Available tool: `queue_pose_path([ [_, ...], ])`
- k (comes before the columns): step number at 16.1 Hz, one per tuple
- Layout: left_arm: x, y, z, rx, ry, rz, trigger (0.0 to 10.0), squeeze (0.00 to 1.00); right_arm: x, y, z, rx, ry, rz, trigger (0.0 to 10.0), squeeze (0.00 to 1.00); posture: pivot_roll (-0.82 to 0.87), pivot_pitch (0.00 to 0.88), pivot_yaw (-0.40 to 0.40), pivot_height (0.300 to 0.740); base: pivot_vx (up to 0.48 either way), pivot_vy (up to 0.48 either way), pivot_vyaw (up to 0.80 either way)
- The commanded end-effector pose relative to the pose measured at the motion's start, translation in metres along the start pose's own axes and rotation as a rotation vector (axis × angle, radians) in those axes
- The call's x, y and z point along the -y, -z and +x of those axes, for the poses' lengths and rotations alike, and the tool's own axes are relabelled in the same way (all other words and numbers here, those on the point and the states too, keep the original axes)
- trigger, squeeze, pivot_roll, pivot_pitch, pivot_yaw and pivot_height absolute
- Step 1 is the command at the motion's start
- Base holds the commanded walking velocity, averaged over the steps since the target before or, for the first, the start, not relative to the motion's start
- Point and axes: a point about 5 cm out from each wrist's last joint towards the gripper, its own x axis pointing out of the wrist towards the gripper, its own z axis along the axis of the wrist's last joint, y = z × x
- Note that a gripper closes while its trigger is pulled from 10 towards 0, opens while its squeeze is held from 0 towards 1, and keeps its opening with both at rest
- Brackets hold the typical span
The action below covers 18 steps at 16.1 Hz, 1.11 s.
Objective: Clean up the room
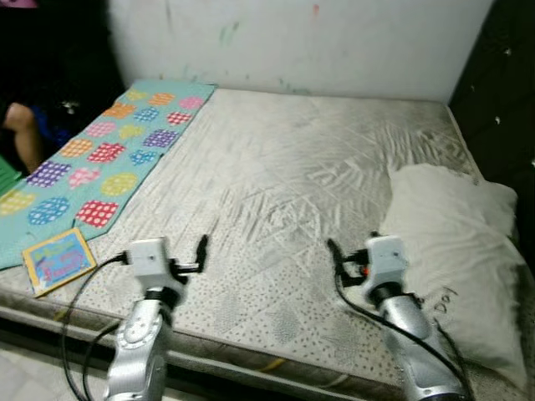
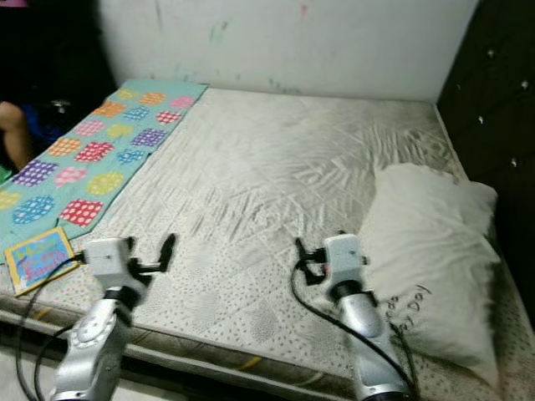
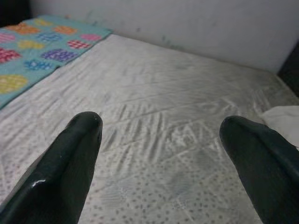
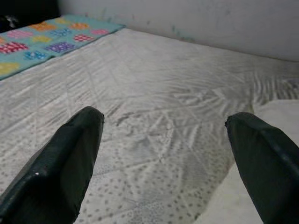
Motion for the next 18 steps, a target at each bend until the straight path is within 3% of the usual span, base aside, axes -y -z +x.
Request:
queue_pose_path([
  [1, -0.0058, -0.0003, -0.0016, -0.008, -0.019, 0.011, 10.0, 0.0, -0.002, -0.0046, 0.0015, 0.018, 0.009, 0.005, 10.0, 0.0, -0.1, 0.0, 0.044, 0.74, 0.0, -0.334, 0.0],
  [5, -0.0058, -0.0007, -0.0013, -0.006, -0.023, 0.006, 10.0, 0.0, 0.0021, -0.0045, 0.0014, 0.015, 0.041, 0.004, 10.0, 0.0, -0.1, 0.0, 0.044, 0.74, 0.0, -0.07, 0.0],
  [14, -0.0062, -0.0004, -0.0008, -0.008, -0.024, -0.001, 10.0, 0.0, 0.0035, -0.0043, 0.0018, 0.012, 0.057, 0.004, 10.0, 0.0, -0.1, 0.0, 0.044, 0.74, 0.0, 0.0, -0.8],
  [18, -0.0032, -0.0026, -0.0004, 0.012, -0.005, 0.002, 10.0, 0.0, 0.003, -0.0049, 0.002, 0.017, 0.052, 0.003, 10.0, 0.0, -0.1, 0.0, 0.045, 0.74, 0.0, 0.0, 0.0],
])
